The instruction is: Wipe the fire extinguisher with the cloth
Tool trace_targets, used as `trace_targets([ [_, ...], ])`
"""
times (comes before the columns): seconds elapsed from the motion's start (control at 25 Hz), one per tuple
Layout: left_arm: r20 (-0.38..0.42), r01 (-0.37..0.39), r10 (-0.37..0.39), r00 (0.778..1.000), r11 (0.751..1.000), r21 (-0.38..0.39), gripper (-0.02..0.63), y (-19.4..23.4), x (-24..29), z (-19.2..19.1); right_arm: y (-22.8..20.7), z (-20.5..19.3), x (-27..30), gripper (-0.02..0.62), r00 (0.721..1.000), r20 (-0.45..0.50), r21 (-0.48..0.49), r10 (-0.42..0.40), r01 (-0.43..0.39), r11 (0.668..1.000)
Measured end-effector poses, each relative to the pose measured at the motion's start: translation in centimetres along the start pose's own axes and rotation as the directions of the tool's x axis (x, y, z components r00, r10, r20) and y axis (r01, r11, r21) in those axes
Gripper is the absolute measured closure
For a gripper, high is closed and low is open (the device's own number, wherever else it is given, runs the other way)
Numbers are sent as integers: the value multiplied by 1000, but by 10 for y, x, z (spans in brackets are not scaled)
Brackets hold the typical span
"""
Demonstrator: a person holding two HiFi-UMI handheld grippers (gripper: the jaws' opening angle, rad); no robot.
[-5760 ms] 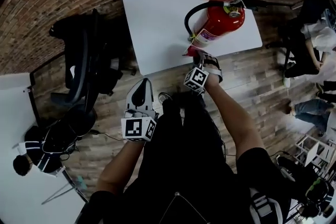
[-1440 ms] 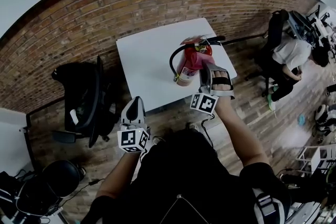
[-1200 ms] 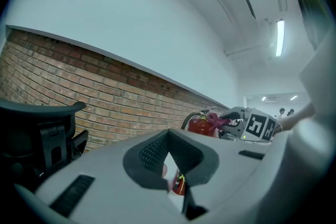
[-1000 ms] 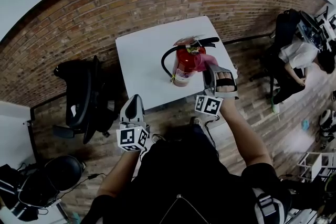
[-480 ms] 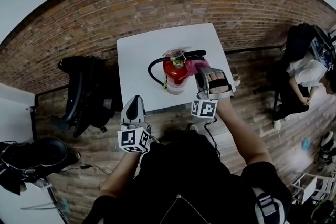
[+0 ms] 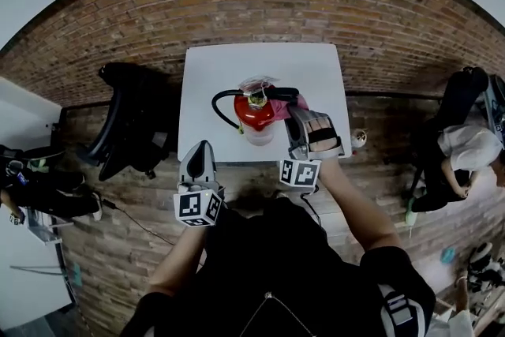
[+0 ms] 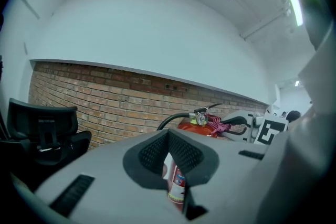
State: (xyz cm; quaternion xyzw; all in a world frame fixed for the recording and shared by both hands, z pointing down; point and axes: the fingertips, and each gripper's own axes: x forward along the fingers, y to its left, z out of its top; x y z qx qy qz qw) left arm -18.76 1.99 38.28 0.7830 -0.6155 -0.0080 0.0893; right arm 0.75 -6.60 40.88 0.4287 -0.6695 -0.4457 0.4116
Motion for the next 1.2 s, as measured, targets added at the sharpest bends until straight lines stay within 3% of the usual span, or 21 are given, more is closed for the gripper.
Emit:
trace_targets([
  [0.12, -8, -25, 25, 1000, 1000, 7, 577, -14, 0, -2, 5, -13, -7, 497, 999, 31, 122, 41, -45, 992],
  [0.2, -11, -35, 35, 999, 999, 12, 575, -24, 0, 0, 7, -23, -15, 497, 994, 52, 267, 94, -105, 958],
  [0.36, -11, -36, 36, 999, 999, 18, 577, -41, 4, 7, 8, -44, -28, 497, 980, 87, 506, 178, -197, 840],
  [0.44, -16, -21, 21, 1000, 999, 24, 577, -48, 8, 10, 5, -51, -35, 497, 977, 96, 583, 190, -210, 785],
  [0.6, -18, 50, -49, 999, 998, 45, 577, -64, 20, 19, -6, -60, -52, 497, 972, 109, 737, 207, -219, 639],
  [0.88, -6, 164, -164, 986, 984, 68, 577, -87, 38, 39, -41, -56, -85, 497, 970, 143, 887, 198, -214, 408],
  [1.0, 17, 205, -207, 978, 975, 91, 577, -94, 41, 52, -50, -48, -95, 497, 970, 145, 914, 194, -207, 348],
  [1.2, 40, 242, -247, 968, 965, 106, 577, -97, 36, 68, -52, -24, -109, 497, 968, 172, 935, 181, -218, 281],
])
